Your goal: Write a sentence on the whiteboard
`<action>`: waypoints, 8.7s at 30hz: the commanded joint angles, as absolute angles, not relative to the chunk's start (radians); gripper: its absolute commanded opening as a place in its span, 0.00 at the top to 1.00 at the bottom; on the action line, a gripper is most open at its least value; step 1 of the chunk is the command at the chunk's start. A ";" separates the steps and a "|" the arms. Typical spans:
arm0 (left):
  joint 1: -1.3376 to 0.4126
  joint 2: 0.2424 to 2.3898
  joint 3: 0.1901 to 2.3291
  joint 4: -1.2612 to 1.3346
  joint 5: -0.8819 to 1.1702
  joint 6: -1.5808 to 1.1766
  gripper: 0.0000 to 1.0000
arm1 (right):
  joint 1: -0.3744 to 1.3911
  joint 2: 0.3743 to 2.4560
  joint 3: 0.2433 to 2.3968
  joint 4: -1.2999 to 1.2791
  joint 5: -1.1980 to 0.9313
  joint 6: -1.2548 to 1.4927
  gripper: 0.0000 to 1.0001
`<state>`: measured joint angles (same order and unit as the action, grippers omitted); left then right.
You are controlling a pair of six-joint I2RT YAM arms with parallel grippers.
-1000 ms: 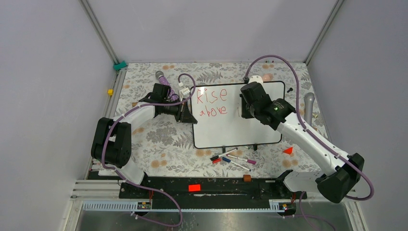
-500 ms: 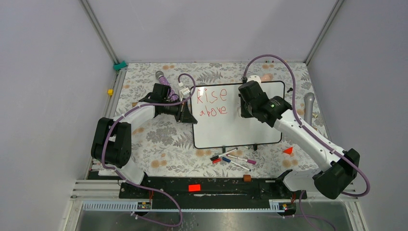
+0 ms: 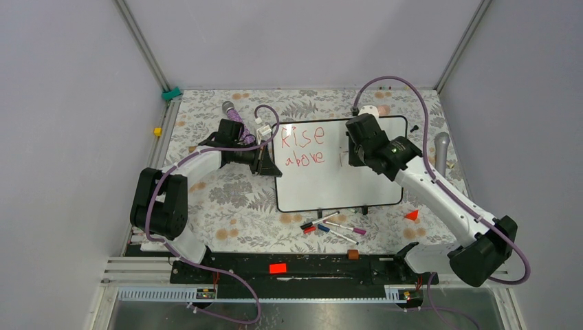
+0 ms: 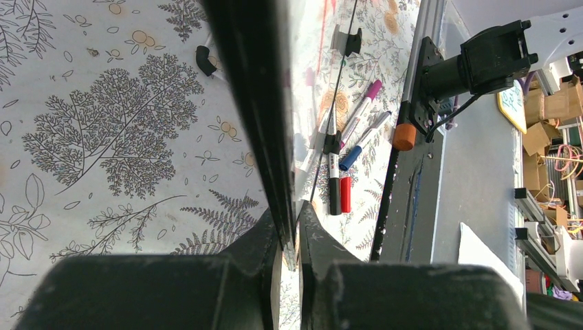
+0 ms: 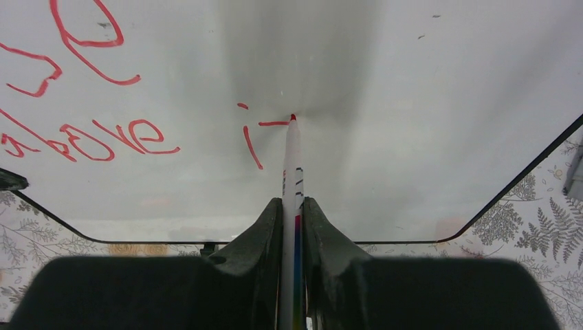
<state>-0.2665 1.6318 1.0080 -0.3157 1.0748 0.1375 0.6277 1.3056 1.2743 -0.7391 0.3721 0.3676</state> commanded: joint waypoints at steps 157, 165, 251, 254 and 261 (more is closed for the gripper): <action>-0.280 1.634 0.997 -0.400 0.947 0.232 1.00 | 0.396 1.298 1.316 -0.784 0.322 0.372 1.00; -0.280 1.636 0.997 -0.401 0.945 0.233 1.00 | 0.396 1.273 1.255 -0.779 0.300 0.394 1.00; -0.282 1.630 0.992 -0.404 0.933 0.234 1.00 | 0.293 1.301 1.358 -0.783 0.254 0.345 1.00; -0.280 1.627 0.990 -0.403 0.930 0.233 1.00 | 0.293 1.281 1.313 -0.785 0.250 0.360 1.00; -0.281 1.628 0.991 -0.403 0.932 0.233 1.00 | 0.293 1.195 1.170 -0.785 0.195 0.410 1.00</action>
<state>-0.2665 1.6291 1.0080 -0.3206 1.0767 0.1337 0.2996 1.2385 1.2289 -0.8024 0.2401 0.3714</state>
